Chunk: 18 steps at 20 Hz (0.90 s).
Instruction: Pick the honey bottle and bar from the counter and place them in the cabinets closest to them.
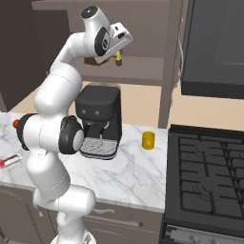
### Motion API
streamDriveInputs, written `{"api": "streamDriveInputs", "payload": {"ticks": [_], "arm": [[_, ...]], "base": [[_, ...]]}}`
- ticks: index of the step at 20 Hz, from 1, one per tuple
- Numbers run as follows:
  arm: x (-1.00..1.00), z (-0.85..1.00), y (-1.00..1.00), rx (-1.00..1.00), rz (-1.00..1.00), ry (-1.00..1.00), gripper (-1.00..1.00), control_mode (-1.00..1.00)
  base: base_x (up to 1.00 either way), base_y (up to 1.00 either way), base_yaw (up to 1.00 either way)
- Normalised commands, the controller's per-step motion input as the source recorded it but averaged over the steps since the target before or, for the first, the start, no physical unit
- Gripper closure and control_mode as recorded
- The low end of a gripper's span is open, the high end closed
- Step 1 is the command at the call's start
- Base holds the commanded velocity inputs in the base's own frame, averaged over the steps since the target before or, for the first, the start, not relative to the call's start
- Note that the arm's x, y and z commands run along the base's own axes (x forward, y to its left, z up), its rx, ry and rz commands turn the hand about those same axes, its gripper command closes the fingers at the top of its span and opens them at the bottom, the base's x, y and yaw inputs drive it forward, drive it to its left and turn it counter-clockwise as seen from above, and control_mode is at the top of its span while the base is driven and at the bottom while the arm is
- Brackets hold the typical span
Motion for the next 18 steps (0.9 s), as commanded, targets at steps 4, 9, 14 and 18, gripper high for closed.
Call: {"api": "streamDriveInputs", "payload": {"ticks": [4, 9, 14, 18], "arm": [[0.04, -0.08, -0.01, 0.00, 0.00, 0.00, 1.00, -1.00], [0.00, 0.00, 0.00, 0.00, 0.00, 0.00, -1.00, -1.00], [-0.01, 0.01, -0.03, 0.00, 0.00, 0.00, -1.00, -1.00], [-0.17, 0.13, -0.15, 0.02, -0.01, 0.00, -1.00, -1.00]], "base": [[0.00, 0.00, 0.00], [0.00, 0.00, 0.00], [0.00, 0.00, 0.00], [0.00, 0.00, 0.00]]}}
